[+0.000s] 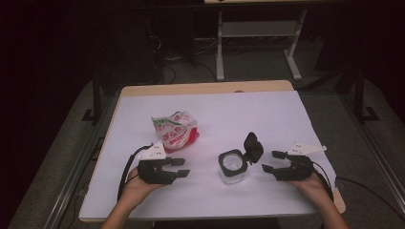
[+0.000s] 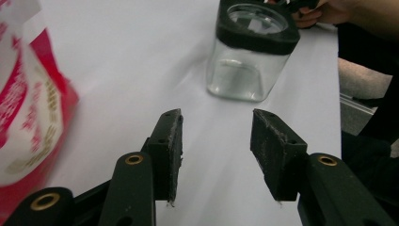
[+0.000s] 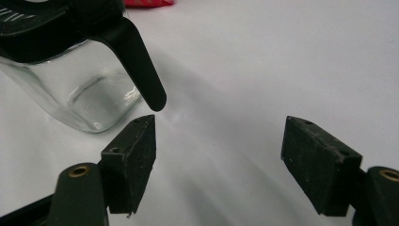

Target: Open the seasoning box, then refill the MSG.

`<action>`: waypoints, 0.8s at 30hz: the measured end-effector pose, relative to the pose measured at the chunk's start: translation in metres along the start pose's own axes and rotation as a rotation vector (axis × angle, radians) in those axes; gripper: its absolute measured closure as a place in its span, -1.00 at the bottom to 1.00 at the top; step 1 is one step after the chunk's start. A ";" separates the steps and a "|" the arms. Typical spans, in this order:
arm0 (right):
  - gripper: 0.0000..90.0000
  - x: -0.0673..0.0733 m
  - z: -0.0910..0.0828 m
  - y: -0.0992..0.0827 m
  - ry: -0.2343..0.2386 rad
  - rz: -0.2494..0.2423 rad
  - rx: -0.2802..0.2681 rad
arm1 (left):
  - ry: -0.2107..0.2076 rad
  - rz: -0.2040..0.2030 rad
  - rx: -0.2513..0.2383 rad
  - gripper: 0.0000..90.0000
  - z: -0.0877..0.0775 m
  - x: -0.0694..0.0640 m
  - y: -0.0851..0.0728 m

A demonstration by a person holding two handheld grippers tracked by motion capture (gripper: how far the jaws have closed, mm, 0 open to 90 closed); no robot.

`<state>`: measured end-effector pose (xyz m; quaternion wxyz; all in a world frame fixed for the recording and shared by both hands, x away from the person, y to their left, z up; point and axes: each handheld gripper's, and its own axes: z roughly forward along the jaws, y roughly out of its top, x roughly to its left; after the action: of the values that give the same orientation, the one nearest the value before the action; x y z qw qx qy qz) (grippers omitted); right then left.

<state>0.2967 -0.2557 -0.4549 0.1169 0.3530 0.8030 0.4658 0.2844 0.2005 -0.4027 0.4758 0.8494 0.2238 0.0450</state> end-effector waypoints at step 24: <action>-0.41 -0.001 0.000 0.000 0.003 0.010 0.001 | 0.160 -0.078 -0.047 0.02 -0.047 0.046 -0.024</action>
<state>0.2971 -0.2566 -0.4553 0.1133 0.3561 0.8016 0.4666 0.3036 0.2675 -0.4038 0.4775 0.8224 0.2929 0.0996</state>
